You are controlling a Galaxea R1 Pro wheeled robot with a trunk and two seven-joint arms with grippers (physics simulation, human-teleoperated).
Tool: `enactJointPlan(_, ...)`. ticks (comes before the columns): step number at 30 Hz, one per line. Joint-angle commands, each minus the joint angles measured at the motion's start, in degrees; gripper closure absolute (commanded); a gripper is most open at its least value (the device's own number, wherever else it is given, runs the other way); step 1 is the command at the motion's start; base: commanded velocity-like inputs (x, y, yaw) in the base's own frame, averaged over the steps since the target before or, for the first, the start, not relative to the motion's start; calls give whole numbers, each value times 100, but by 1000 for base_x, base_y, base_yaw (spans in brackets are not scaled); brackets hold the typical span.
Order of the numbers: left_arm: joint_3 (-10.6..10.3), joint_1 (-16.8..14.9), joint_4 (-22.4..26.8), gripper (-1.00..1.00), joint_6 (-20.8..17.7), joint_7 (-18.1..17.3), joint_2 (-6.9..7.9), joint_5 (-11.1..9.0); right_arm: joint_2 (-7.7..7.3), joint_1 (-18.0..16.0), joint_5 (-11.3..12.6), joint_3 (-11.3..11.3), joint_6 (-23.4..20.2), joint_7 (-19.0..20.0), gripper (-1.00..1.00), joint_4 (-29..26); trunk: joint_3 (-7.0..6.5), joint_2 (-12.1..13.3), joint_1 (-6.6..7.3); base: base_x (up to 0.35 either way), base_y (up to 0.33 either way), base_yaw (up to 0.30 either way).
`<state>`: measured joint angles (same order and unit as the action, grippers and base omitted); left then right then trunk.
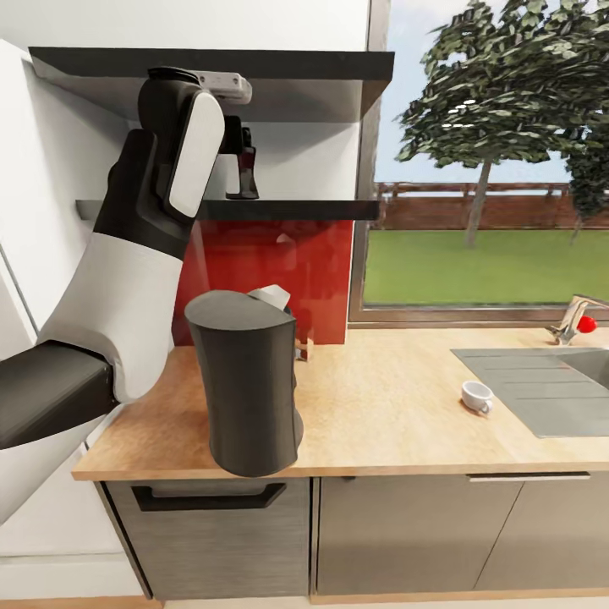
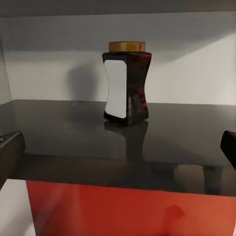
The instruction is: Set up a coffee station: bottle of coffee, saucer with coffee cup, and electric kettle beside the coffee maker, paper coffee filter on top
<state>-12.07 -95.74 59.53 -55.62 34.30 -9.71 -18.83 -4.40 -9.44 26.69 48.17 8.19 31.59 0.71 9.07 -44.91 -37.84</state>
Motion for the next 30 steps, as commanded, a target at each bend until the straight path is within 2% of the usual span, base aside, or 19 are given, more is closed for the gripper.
enactJointPlan(1, -10, -6, 4, -100, -10, 58, 3, -60, 0, -5, 47, 50, 25, 22, -100, 8, 9, -7, -2, 124, 108, 0)
enactJointPlan(19, -6, -6, 21, -100, -10, 59, 4, -60, 0, -5, 47, 49, 25, 22, -100, 8, 9, -7, -2, 75, 23, 0)
enactJointPlan(30, -6, -6, 24, -100, -10, 58, 4, -61, 0, -5, 47, 50, 25, 22, -100, 8, 9, -7, -2, 101, -69, 0)
